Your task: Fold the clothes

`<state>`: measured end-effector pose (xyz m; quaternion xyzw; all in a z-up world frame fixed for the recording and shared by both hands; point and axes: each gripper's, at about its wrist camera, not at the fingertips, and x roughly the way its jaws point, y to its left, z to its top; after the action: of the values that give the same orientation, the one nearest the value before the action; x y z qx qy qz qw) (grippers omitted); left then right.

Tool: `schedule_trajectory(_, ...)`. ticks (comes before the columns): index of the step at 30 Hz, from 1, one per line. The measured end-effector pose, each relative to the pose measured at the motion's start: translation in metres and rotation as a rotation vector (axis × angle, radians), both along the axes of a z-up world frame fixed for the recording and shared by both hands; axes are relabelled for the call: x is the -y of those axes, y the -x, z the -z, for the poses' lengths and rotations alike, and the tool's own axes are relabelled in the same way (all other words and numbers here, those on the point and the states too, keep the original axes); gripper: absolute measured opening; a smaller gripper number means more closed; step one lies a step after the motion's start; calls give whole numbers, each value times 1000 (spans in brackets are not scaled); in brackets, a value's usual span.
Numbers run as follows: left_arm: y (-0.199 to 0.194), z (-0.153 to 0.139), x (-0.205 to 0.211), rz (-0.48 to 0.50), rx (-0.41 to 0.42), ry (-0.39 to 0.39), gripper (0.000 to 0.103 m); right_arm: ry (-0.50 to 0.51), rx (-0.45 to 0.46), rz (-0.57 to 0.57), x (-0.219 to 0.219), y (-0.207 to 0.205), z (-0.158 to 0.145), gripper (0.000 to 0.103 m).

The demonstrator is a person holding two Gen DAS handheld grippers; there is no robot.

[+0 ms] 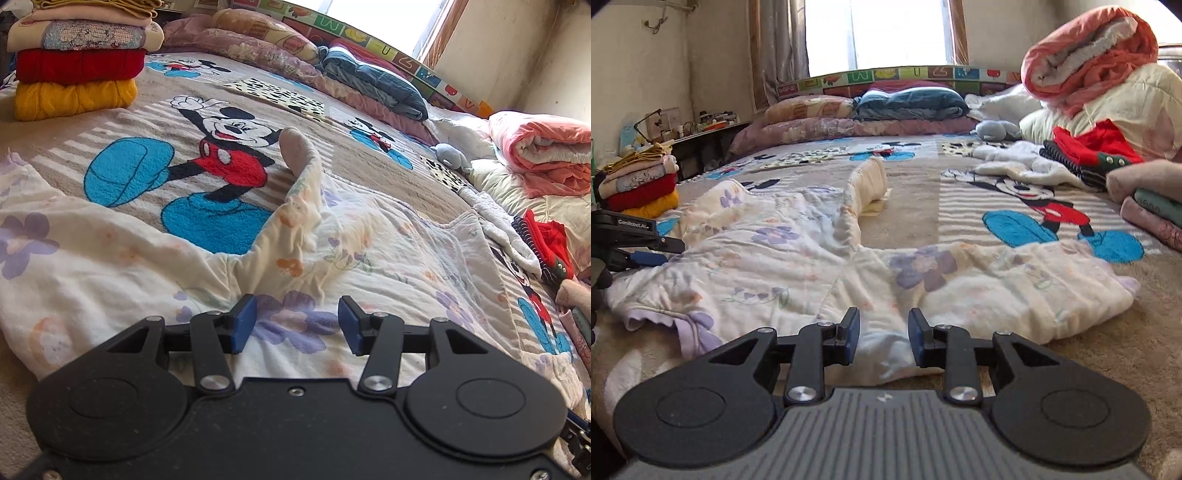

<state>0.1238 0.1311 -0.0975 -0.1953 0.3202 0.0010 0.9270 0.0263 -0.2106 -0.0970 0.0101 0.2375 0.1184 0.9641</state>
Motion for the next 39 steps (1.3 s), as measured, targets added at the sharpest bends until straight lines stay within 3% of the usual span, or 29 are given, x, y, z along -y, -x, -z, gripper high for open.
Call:
schedule_trajectory(2, 1, -2, -2, -9, 5, 11, 49, 41, 0, -44, -7, 0, 0, 36)
schedule_trajectory(5, 8, -10, -10, -32, 30, 43, 49, 80, -138, -53, -12, -14, 15, 39)
schedule_trajectory(14, 23, -39, -33, -63, 148, 66, 48, -127, -91, -54, -8, -20, -9, 39)
schedule_trajectory(18, 17, -43, -22, 37, 162, 18, 47, -161, -101, -122, -27, -45, -23, 39)
schedule_trajectory(21, 9, -41, -6, 126, 170, -72, 44, -161, -122, -177, -44, -71, -30, 39)
schedule_trajectory(27, -25, -42, 15, 282, 203, -146, 44, -156, -136, -234, -71, -129, -40, 39)
schedule_trajectory(33, -68, -34, 7, 309, 128, -121, 44, -200, -221, -146, -46, -177, -10, 39)
schedule_trajectory(36, -91, -22, -16, 257, 31, -89, 44, -353, -288, -82, -12, -193, 13, 38)
schedule_trajectory(39, -110, -4, -44, 193, -62, -10, 44, -527, -326, -43, 15, -198, 31, 23)
